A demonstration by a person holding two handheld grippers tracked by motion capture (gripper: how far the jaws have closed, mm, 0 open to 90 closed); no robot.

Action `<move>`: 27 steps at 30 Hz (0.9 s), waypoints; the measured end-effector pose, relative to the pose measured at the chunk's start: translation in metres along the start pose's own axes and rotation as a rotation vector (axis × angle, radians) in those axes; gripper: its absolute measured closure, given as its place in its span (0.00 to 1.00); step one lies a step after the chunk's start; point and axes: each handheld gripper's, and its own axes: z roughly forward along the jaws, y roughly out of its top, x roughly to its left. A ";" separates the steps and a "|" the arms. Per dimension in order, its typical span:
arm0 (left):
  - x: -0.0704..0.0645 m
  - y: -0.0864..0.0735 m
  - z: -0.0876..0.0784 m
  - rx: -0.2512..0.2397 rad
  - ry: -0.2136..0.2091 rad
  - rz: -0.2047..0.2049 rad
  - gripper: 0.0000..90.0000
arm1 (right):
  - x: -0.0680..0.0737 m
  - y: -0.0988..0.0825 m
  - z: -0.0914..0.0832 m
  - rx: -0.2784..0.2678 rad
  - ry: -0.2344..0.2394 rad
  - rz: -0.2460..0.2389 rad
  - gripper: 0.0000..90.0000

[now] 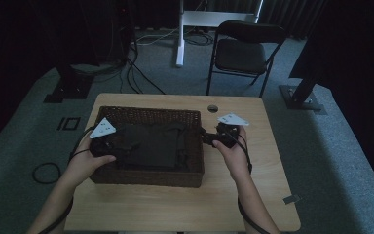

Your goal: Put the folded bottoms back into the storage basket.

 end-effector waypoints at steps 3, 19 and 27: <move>-0.004 -0.001 -0.004 -0.013 -0.004 0.007 0.17 | -0.008 -0.005 -0.008 -0.006 -0.009 -0.005 0.16; -0.024 -0.018 -0.022 -0.048 -0.033 0.047 0.18 | -0.035 -0.046 -0.043 -0.022 -0.042 0.019 0.16; -0.037 -0.032 -0.035 -0.063 -0.046 0.077 0.18 | -0.047 -0.071 -0.053 -0.005 -0.061 0.041 0.16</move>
